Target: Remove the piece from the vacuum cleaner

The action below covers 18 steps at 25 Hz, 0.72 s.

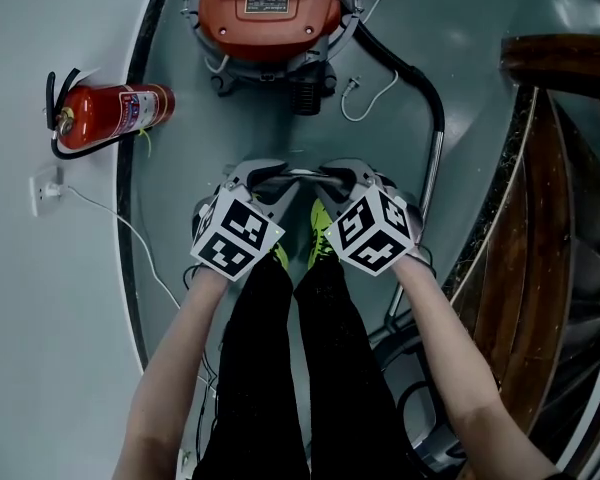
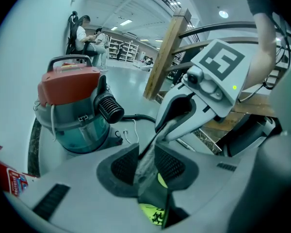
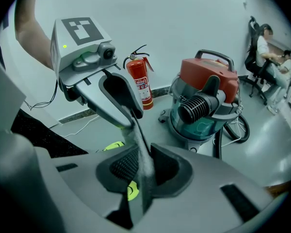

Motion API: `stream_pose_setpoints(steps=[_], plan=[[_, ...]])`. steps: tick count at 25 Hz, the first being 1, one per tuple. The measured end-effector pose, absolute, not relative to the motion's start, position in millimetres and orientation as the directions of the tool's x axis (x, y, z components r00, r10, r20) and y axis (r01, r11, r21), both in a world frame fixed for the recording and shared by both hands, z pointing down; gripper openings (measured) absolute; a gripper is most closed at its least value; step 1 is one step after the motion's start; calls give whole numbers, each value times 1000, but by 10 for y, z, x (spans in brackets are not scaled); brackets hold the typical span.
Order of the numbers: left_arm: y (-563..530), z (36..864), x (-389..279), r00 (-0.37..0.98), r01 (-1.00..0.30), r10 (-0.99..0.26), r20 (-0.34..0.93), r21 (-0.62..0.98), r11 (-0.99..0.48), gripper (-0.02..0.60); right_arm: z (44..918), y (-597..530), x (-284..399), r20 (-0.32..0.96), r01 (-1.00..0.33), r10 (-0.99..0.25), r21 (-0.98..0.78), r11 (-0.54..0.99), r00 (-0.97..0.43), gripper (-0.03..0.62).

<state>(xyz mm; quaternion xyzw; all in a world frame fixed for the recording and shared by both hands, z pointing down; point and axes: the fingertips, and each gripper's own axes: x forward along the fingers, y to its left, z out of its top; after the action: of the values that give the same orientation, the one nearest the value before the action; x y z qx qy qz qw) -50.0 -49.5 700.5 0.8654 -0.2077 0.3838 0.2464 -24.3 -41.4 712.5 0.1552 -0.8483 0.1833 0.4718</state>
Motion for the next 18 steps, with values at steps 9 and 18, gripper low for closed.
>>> stream_pose_setpoints(steps=[9,18], plan=[[-609,6871,-499,600,-569,-223,768,214,-794,106,7006,-539,-243,852,-417,-111,-133,899,-511,72],[-727,6892,-567,592,-590,-261,762,189,-785,106,7024,-676,-307,850,-403,-157,-70,912,-502,72]])
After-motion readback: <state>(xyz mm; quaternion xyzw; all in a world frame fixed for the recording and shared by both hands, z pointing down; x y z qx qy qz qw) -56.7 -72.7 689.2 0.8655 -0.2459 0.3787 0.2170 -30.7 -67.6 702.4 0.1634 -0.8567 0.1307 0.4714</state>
